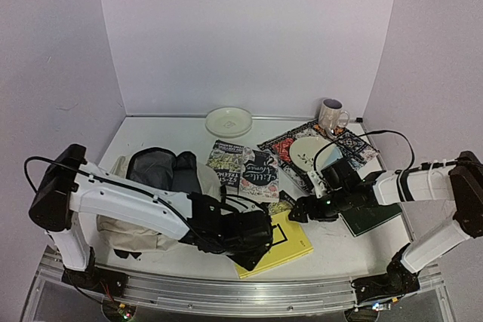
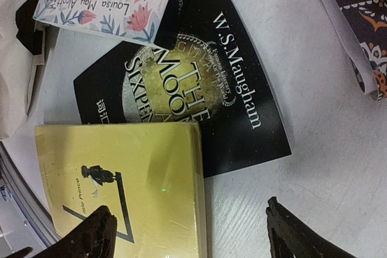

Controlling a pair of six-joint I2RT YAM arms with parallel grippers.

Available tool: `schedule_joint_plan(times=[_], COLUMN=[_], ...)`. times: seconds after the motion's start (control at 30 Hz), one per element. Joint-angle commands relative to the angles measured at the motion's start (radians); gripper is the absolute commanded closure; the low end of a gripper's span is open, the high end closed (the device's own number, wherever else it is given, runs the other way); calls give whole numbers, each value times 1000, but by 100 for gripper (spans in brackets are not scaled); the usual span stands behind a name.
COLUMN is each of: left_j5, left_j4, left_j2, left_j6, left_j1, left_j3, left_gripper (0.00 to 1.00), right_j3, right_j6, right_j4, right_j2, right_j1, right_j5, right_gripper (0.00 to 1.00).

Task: Pack the student bag
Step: Move the book to the center of the board.

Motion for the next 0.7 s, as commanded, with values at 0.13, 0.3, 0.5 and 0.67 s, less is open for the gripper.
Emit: schedule_joint_plan(times=[0.13, 0.3, 0.5, 0.67], left_j5=[18, 55, 21, -87], left_j4=[25, 25, 6, -59], left_j2=[142, 192, 214, 202], left_j6=[111, 174, 187, 144], left_j1=[-32, -72, -83, -50], left_j3=[84, 120, 112, 90], left_gripper=[5, 1, 1, 1], right_j3=[-19, -14, -7, -5], right_j6=[16, 15, 11, 15], right_j4=[-30, -30, -28, -19], right_j2=[-25, -7, 16, 32], right_j1=[-6, -6, -6, -6], right_j5=[-15, -22, -35, -58], right_gripper=[15, 14, 15, 15])
